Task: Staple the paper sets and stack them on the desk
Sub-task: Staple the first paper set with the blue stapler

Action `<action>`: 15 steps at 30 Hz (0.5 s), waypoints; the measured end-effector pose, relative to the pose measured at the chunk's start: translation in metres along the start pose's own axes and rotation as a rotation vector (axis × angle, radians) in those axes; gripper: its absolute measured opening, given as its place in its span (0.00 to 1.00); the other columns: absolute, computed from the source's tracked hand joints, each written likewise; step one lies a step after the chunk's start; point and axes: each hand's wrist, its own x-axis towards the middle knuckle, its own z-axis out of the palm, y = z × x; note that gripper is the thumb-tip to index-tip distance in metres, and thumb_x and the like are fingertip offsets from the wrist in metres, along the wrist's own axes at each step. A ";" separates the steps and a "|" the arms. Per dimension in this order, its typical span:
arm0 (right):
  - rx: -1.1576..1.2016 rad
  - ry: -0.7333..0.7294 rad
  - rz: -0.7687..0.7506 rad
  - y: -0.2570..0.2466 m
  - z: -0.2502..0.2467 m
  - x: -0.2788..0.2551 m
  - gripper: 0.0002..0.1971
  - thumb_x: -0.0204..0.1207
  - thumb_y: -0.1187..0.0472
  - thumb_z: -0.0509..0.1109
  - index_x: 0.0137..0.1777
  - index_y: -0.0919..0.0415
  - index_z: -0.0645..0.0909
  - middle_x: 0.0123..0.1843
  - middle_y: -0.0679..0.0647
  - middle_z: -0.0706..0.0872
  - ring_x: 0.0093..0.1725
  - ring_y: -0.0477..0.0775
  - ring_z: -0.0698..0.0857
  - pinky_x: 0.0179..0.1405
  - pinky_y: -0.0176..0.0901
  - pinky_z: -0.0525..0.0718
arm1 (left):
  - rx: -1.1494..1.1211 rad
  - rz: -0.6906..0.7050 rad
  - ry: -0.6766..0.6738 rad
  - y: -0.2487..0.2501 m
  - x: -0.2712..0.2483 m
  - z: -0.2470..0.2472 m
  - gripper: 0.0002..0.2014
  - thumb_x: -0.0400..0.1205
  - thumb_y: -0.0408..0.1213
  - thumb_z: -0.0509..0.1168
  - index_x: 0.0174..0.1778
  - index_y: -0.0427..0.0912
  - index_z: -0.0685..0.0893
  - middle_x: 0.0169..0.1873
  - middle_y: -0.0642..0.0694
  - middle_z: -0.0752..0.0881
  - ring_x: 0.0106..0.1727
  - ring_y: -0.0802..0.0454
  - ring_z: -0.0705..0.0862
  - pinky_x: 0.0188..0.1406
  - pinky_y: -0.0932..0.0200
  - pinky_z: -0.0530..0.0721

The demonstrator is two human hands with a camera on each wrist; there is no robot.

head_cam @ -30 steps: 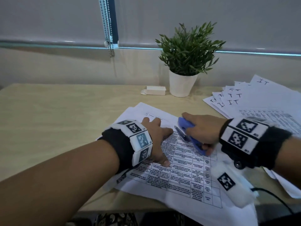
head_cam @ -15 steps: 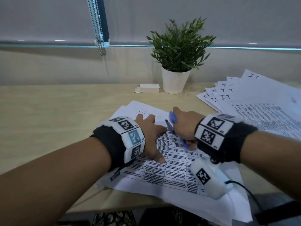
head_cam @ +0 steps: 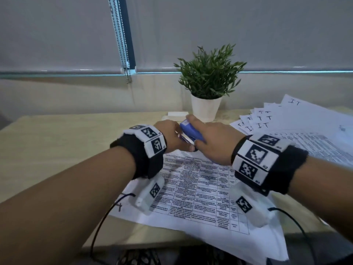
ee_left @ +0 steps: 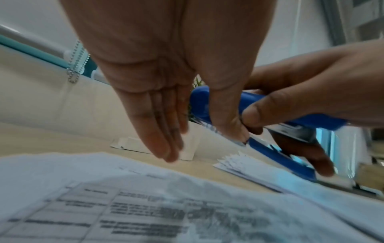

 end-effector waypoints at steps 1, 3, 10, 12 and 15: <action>-0.008 0.019 -0.020 -0.003 -0.002 -0.004 0.35 0.82 0.55 0.57 0.84 0.49 0.42 0.65 0.63 0.79 0.61 0.63 0.79 0.54 0.48 0.75 | -0.089 0.013 -0.031 0.002 -0.001 -0.002 0.18 0.70 0.47 0.76 0.49 0.39 0.86 0.39 0.43 0.87 0.40 0.49 0.86 0.52 0.55 0.87; -0.019 0.042 -0.043 -0.005 -0.006 -0.011 0.34 0.82 0.55 0.57 0.83 0.49 0.42 0.65 0.63 0.78 0.62 0.64 0.79 0.58 0.49 0.76 | -0.265 0.013 -0.079 0.003 -0.005 -0.004 0.07 0.72 0.35 0.76 0.37 0.38 0.84 0.30 0.42 0.86 0.28 0.53 0.85 0.40 0.60 0.90; -0.032 0.041 -0.073 -0.006 -0.005 -0.025 0.35 0.82 0.55 0.57 0.83 0.48 0.42 0.68 0.63 0.77 0.65 0.64 0.78 0.63 0.51 0.77 | -0.479 -0.001 -0.151 -0.002 -0.017 -0.002 0.02 0.76 0.25 0.70 0.41 0.31 0.84 0.28 0.41 0.86 0.25 0.55 0.87 0.34 0.63 0.90; -0.021 0.033 -0.053 -0.007 -0.006 -0.025 0.35 0.82 0.54 0.57 0.83 0.49 0.42 0.68 0.63 0.78 0.64 0.63 0.78 0.61 0.49 0.76 | -0.496 0.019 -0.149 -0.004 -0.018 0.001 0.06 0.73 0.27 0.74 0.43 0.32 0.85 0.26 0.45 0.87 0.28 0.54 0.88 0.37 0.62 0.90; -0.035 0.014 -0.057 -0.011 -0.006 -0.027 0.35 0.82 0.53 0.57 0.83 0.48 0.42 0.66 0.63 0.78 0.64 0.63 0.78 0.59 0.49 0.75 | -0.502 0.005 -0.166 -0.007 -0.020 0.004 0.04 0.72 0.23 0.72 0.40 0.31 0.85 0.22 0.45 0.87 0.26 0.54 0.87 0.36 0.61 0.90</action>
